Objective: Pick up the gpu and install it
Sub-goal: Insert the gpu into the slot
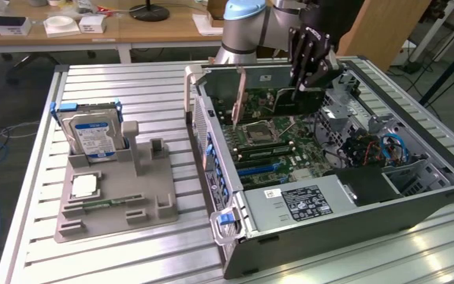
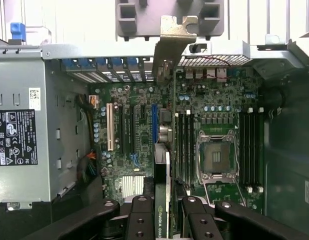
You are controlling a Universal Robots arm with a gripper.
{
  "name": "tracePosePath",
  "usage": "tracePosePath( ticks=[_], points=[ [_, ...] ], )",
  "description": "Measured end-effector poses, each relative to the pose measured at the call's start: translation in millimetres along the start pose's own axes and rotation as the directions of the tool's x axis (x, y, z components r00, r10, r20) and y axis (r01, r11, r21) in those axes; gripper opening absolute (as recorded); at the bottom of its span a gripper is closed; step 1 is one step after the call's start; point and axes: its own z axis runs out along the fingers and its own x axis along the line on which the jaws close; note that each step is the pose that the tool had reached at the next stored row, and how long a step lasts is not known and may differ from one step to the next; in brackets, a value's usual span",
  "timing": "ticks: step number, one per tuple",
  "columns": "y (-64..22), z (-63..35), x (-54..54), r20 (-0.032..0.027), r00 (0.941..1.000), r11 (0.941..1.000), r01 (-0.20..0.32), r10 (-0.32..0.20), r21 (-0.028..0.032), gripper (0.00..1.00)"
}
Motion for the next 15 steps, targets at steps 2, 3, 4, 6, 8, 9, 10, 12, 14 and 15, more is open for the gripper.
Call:
tracePosePath(
  ticks=[2,3,4,6,8,9,10,12,14,15],
  points=[
    [0.0,1.1,0.0,0.0001,1.0,1.0,0.001,-0.001,0.0002,0.26],
    [0.0,1.5,0.0,-0.0001,1.0,1.0,0.001,-0.001,0.0002,0.26],
    [0.0,2.1,0.0,0.0,1.0,1.0,0.001,-0.001,0.0002,0.26],
    [-0.1,3.3,0.0,0.0001,1.0,1.0,0.001,-0.001,0.0004,0.26],
    [-0.1,4.7,0.0,0.0001,1.0,1.0,0.001,-0.001,0.0005,0.26],
    [-0.1,5.4,0.0,0.0,1.0,1.0,0.001,-0.001,0.0005,0.26],
    [-0.2,6.3,0.0,0.0,1.0,1.0,0.002,-0.002,0.0007,0.26],
    [-0.2,7.8,0.0,0.0,1.0,1.0,0.002,-0.002,0.0009,0.26],
    [-0.2,9.4,0.0,0.0,1.0,1.0,0.002,-0.002,0.0012,0.26],
    [-0.2,10.3,0.0,0.0,1.0,1.0,0.002,-0.002,0.0013,0.26]
  ],
)
